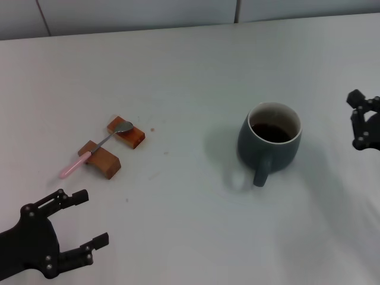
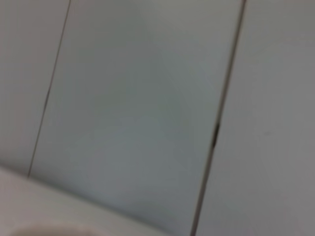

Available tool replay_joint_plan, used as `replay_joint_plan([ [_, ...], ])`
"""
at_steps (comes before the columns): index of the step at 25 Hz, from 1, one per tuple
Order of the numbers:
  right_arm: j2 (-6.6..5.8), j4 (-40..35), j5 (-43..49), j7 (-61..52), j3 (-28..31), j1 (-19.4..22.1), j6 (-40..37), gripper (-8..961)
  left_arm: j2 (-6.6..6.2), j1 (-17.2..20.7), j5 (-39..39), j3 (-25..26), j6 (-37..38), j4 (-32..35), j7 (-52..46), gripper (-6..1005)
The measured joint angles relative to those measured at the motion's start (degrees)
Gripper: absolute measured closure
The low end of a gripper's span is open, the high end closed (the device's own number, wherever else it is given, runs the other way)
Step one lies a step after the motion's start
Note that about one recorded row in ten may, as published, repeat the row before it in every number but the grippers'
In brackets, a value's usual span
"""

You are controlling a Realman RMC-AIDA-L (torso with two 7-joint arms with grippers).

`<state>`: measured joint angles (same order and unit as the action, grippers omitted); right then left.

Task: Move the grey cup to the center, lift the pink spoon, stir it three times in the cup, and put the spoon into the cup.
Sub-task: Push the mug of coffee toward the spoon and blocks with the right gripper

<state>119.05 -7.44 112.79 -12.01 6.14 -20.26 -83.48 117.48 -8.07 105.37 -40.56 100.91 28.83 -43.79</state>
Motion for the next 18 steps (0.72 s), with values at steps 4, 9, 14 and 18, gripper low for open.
replay_joint_plan([
  [4,0.11,0.5,0.1,3.4,-2.2,-2.7,6.8,935,0.09,0.0,0.0,0.4,0.0,0.0,0.0,155],
  [9,0.15,2.3,0.2,7.6,-4.3,-4.9,12.9,935,0.13,-0.2,0.0,0.9,0.0,-0.1,0.0,156],
  [14,0.13,3.2,0.2,7.9,-6.2,-6.0,14.5,935,0.18,-0.5,0.0,1.4,0.1,0.0,0.0,156],
  [18,0.12,4.3,0.2,7.9,-7.0,-6.4,14.6,935,0.2,-0.6,-0.1,1.5,0.1,0.0,0.0,156],
])
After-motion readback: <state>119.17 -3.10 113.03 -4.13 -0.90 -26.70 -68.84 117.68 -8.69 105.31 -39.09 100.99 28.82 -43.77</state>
